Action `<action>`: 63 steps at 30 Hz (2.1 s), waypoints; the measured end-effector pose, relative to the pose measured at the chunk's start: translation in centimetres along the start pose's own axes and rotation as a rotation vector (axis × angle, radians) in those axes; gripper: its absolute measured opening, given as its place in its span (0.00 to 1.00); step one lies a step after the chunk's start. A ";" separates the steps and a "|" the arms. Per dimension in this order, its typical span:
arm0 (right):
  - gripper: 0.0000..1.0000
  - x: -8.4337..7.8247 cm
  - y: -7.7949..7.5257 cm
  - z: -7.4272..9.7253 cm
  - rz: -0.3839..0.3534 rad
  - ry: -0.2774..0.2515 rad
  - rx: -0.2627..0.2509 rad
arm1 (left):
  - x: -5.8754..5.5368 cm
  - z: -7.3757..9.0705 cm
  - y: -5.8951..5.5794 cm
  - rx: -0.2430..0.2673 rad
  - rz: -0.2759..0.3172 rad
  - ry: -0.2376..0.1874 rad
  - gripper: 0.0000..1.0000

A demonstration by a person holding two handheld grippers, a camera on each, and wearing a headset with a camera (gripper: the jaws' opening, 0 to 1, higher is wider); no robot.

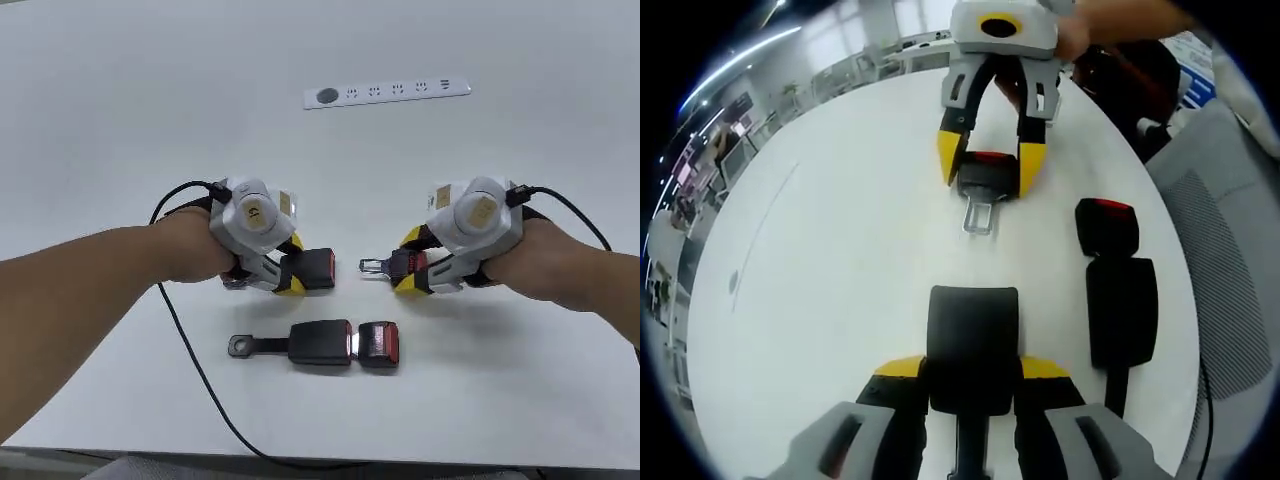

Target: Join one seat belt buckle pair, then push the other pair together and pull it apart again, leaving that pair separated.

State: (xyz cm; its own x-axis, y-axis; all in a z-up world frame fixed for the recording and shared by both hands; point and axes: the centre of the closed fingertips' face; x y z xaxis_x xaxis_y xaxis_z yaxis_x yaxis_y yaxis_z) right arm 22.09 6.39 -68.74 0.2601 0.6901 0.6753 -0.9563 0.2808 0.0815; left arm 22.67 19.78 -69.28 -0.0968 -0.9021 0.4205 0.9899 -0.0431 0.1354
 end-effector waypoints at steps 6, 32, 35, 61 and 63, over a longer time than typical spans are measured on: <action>0.35 -2.4 -0.6 1.8 0.006 0.031 -0.021 | 0.1 0.0 -0.1 0.009 0.003 0.001 0.33; 0.49 -3.2 2.4 8.0 -0.160 -0.082 -0.194 | 0.0 6.3 -1.5 0.274 0.135 -0.057 0.47; 0.53 -3.7 3.6 8.2 -0.187 -0.090 -0.209 | -0.5 7.3 -3.8 0.284 0.206 -0.106 0.52; 1.00 -4.9 8.2 10.9 -0.391 -0.216 -0.349 | -6.6 11.7 -11.5 0.458 0.514 -0.194 1.00; 1.00 -4.8 8.4 11.1 -0.400 -0.213 -0.357 | -6.7 11.7 -11.4 0.468 0.518 -0.195 1.00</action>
State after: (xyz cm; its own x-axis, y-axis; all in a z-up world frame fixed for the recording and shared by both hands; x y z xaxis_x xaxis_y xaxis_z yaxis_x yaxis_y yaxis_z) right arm 11.37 -1.97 -63.10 0.5246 0.3445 0.7785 -0.6750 0.7256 0.1339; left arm 10.81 31.32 -63.12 0.3129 -0.6619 0.6811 0.7697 0.5969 0.2264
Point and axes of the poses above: the centre of the closed fingertips' face, and the gripper's own axes: z roughly backward along the fingers, y roughly to its left, x roughly out of its top, and after that the axes turned 11 degrees about -z, right-handed
